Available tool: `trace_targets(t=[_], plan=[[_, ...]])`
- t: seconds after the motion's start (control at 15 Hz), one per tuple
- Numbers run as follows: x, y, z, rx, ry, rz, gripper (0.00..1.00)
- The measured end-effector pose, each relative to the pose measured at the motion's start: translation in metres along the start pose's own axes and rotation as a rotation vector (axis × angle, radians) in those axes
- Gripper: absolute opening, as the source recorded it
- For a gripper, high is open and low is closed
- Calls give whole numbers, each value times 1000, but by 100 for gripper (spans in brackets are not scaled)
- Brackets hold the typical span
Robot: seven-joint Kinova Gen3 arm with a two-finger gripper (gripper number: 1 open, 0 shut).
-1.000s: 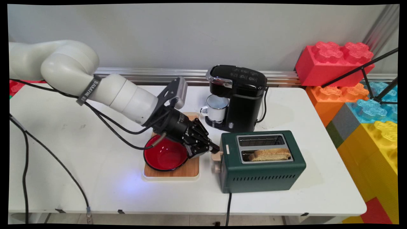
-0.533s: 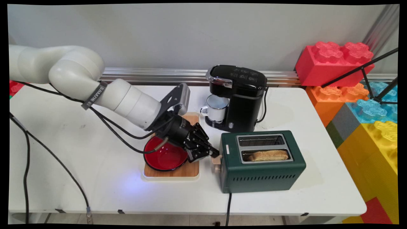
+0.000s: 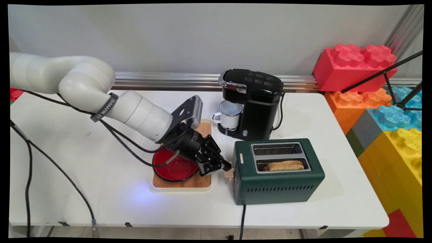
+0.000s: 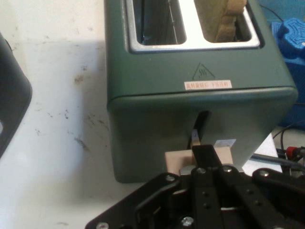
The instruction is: Press the toaster switch
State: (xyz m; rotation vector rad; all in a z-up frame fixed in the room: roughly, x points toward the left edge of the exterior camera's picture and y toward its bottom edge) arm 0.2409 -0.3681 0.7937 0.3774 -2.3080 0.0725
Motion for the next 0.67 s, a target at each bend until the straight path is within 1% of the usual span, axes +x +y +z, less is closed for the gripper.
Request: trace_targets(t=[0.67], plan=[[-7,-1,7,-5,-7,0,0]])
